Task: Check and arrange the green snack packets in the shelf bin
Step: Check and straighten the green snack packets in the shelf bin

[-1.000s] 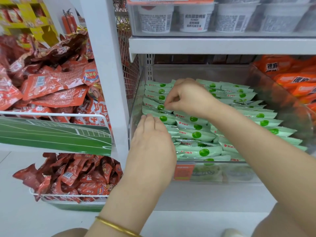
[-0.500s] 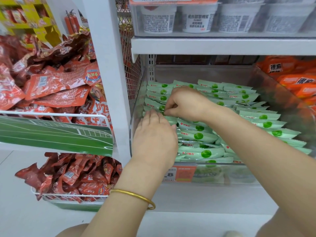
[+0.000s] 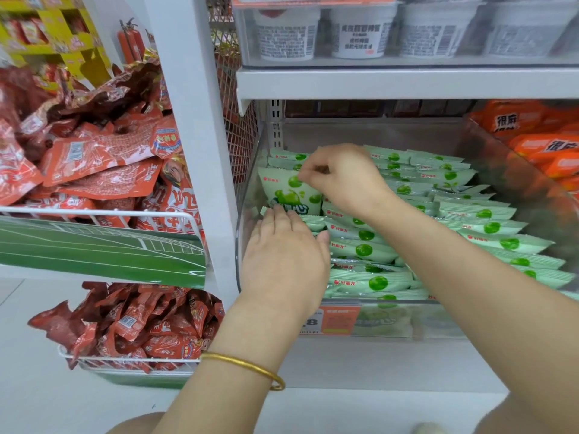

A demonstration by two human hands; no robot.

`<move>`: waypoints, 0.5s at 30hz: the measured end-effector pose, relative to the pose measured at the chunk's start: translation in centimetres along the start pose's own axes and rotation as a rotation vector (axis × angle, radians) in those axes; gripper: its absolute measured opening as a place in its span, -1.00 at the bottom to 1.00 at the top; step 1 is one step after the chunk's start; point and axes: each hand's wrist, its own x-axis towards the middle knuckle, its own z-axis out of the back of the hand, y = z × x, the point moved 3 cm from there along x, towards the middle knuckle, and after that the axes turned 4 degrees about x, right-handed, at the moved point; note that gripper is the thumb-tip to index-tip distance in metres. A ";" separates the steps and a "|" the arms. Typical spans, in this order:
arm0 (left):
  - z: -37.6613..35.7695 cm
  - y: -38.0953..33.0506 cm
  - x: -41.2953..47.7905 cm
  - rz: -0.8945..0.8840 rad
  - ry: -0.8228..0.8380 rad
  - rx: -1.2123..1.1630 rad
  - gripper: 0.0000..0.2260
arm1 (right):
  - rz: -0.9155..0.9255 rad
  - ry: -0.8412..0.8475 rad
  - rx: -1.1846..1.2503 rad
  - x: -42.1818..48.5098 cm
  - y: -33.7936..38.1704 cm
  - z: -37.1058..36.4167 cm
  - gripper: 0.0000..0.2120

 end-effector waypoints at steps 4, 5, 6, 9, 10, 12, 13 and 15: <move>0.0 0.1 0.0 -0.001 -0.034 -0.029 -0.44 | -0.019 -0.190 0.077 -0.9 0.2 1.7 -0.88; 0.0 0.1 -0.1 0.002 -0.059 -0.038 -0.40 | -0.056 -0.253 0.166 -1.5 -0.1 2.3 -0.89; 0.0 0.1 -0.1 0.004 -0.098 -0.057 -0.31 | -0.108 -0.311 0.277 -2.1 -0.3 2.9 -0.89; 0.3 0.1 -0.5 0.007 -0.193 -0.142 -0.24 | -0.252 -0.430 0.519 -3.8 -1.2 4.6 -0.86; 0.5 0.2 -0.7 0.006 -0.210 -0.178 -0.32 | -0.278 -0.449 0.563 -4.3 -1.5 5.1 -0.85; 0.9 0.3 -1.0 -0.004 -0.264 -0.252 -0.50 | -0.313 -0.468 0.604 -5.3 -2.1 6.0 -0.84; 1.2 0.4 -1.1 -0.006 -0.299 -0.292 -0.54 | -0.327 -0.469 0.630 -5.7 -2.3 6.4 -0.85; 1.8 0.4 -1.4 -0.016 -0.367 -0.393 -0.57 | -0.357 -0.454 0.736 -6.5 -2.8 6.9 -0.84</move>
